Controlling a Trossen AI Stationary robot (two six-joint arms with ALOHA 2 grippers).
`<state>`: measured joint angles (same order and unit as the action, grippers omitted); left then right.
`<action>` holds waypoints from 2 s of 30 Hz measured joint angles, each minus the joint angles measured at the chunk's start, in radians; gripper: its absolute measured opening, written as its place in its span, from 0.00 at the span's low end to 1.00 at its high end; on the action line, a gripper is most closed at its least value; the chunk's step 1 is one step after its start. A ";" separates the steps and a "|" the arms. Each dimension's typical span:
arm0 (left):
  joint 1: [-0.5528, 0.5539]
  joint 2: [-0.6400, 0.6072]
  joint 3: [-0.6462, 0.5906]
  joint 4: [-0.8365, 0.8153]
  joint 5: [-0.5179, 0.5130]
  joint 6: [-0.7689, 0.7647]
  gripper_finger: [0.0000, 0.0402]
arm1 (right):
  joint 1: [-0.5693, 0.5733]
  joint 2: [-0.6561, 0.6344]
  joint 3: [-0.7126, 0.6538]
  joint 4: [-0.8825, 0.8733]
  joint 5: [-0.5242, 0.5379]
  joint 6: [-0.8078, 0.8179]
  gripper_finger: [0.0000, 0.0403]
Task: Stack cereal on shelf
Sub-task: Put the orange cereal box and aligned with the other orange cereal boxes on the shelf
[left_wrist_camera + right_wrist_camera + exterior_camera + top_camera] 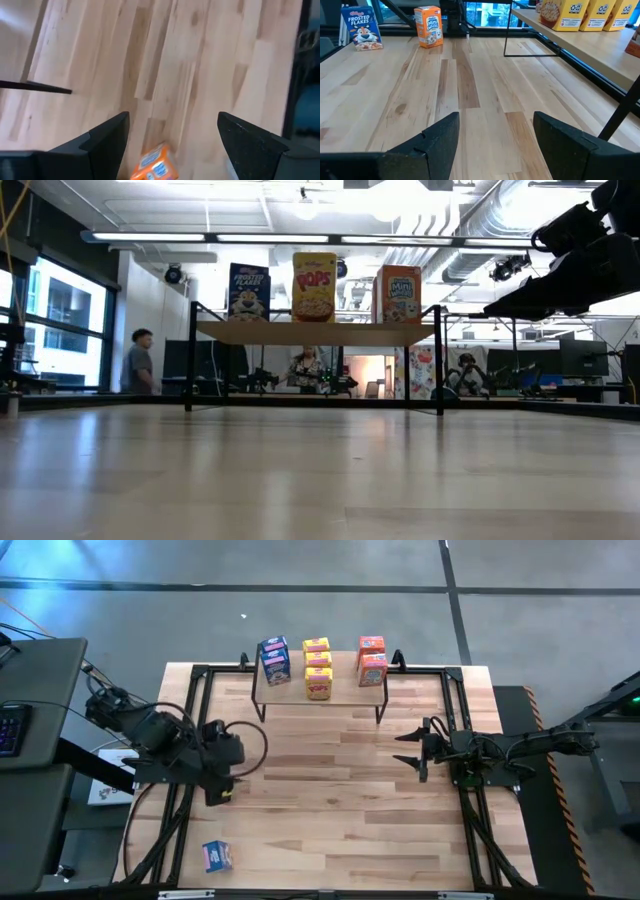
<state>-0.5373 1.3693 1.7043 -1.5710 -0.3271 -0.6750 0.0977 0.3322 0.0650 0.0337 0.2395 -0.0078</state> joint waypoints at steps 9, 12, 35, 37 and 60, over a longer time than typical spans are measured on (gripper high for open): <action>-0.073 -0.001 -0.156 0.001 0.032 0.052 0.73 | 0.000 0.000 0.000 0.000 0.000 0.000 0.62; -0.101 -0.002 -0.206 -0.001 0.057 0.052 0.73 | 0.000 0.000 0.000 0.000 0.000 0.000 0.62; -0.225 -0.201 -0.599 0.080 0.162 0.015 0.73 | 0.000 0.000 0.000 0.000 0.102 0.008 0.62; -0.225 -0.210 -0.616 0.080 0.176 0.023 0.73 | 0.000 0.000 0.000 0.000 0.106 0.008 0.62; -0.224 -0.212 -0.630 0.115 0.129 0.144 0.73 | 0.000 0.000 0.000 0.000 0.106 0.008 0.62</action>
<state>-0.7616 1.1572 1.0740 -1.4559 -0.1980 -0.5311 0.0975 0.3325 0.0650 0.0336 0.3454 0.0002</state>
